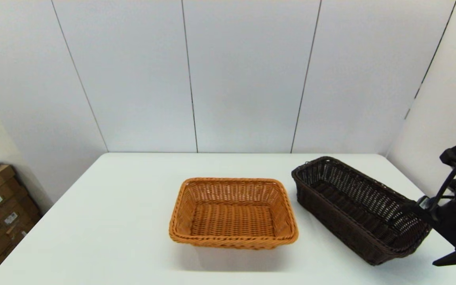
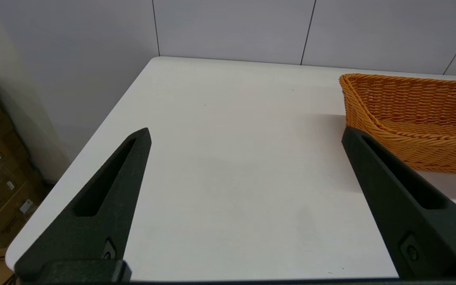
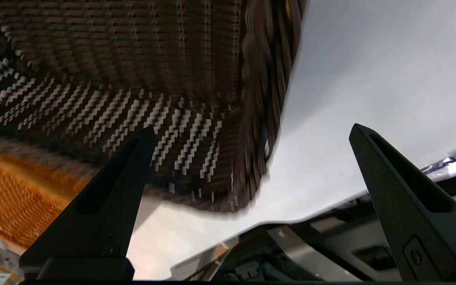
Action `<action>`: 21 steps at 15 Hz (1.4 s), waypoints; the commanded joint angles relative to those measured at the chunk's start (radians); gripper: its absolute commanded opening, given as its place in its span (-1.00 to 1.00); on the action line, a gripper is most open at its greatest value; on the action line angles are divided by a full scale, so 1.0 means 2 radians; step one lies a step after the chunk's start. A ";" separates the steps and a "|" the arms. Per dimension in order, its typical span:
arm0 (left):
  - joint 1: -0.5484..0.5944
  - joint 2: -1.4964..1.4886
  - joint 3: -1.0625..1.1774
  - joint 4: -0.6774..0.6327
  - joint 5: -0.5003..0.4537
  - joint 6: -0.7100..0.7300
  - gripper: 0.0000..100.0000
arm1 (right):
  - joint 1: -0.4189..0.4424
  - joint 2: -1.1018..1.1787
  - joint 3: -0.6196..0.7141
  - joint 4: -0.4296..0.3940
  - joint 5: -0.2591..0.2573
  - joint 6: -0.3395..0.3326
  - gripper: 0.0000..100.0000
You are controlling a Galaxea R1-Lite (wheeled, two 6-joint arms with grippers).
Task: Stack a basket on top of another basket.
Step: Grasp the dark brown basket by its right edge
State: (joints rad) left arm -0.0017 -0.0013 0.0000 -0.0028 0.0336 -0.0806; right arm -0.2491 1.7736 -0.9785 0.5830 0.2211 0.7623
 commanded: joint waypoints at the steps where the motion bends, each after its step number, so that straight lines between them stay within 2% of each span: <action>1: 0.000 0.001 0.000 0.000 0.000 0.000 1.00 | -0.004 0.039 0.016 -0.025 0.026 0.002 1.00; 4: 0.000 0.001 0.000 0.000 0.000 0.000 1.00 | -0.004 0.065 0.033 -0.073 0.027 0.001 1.00; 10: 0.000 0.001 0.000 0.000 0.000 0.000 1.00 | -0.005 0.070 0.031 -0.079 0.021 -0.001 1.00; 11: 0.000 0.001 0.000 0.000 0.000 0.000 1.00 | -0.005 0.070 0.031 -0.080 0.021 -0.002 -1.00; 13: 0.000 0.001 0.000 0.000 0.000 0.000 1.00 | -0.006 0.069 0.031 -0.079 0.011 -0.001 -1.00; 21: 0.000 0.001 0.000 0.000 0.000 0.000 1.00 | -0.012 0.067 0.026 -0.080 0.010 -0.001 -1.00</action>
State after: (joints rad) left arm -0.0017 -0.0013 0.0000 -0.0028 0.0330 -0.0802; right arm -0.2664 1.9162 -0.9240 0.4209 0.2385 0.7562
